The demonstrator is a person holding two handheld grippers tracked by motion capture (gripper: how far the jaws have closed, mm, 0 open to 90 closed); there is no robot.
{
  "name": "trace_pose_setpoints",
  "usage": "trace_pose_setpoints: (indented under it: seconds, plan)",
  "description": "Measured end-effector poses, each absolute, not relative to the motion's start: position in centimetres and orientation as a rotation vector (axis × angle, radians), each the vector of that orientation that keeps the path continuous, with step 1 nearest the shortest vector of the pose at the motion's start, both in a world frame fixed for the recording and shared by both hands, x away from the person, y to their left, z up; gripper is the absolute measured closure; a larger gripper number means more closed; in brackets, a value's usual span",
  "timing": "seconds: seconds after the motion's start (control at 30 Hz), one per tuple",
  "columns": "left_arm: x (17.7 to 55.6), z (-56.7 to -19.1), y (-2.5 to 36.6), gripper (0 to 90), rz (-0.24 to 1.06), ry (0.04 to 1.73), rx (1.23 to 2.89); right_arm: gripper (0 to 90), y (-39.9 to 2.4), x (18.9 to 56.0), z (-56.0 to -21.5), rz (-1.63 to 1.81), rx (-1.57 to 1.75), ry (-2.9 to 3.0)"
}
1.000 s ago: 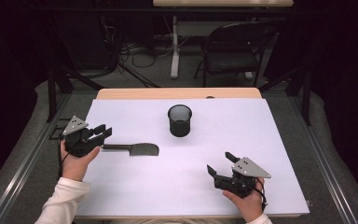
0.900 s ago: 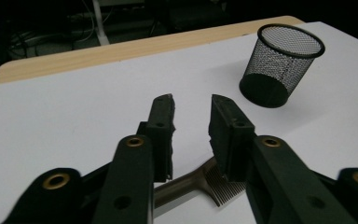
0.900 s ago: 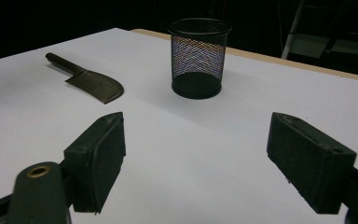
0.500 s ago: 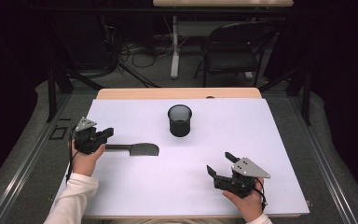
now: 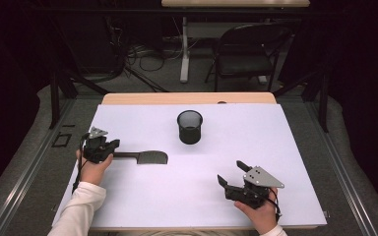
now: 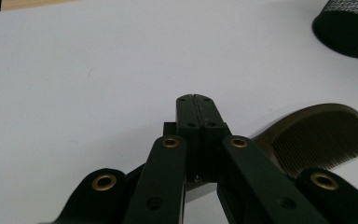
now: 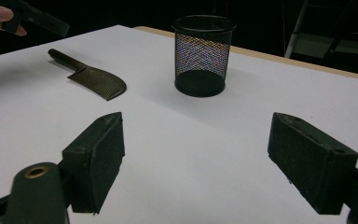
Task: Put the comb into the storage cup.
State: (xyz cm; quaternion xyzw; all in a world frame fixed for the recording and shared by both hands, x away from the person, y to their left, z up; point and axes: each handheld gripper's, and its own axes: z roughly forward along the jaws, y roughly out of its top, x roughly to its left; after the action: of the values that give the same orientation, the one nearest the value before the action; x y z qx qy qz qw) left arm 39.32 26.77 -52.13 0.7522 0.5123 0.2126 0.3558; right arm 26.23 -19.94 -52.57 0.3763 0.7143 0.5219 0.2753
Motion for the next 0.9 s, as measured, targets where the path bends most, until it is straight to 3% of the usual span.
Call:
trace_pose_setpoints:
  seconds: [0.9]
  plan:
    - [40.5,-54.6,26.8,90.0,0.517,1.413,2.024,18.7,-19.9,26.3,-52.7,1.388,1.012,1.943]
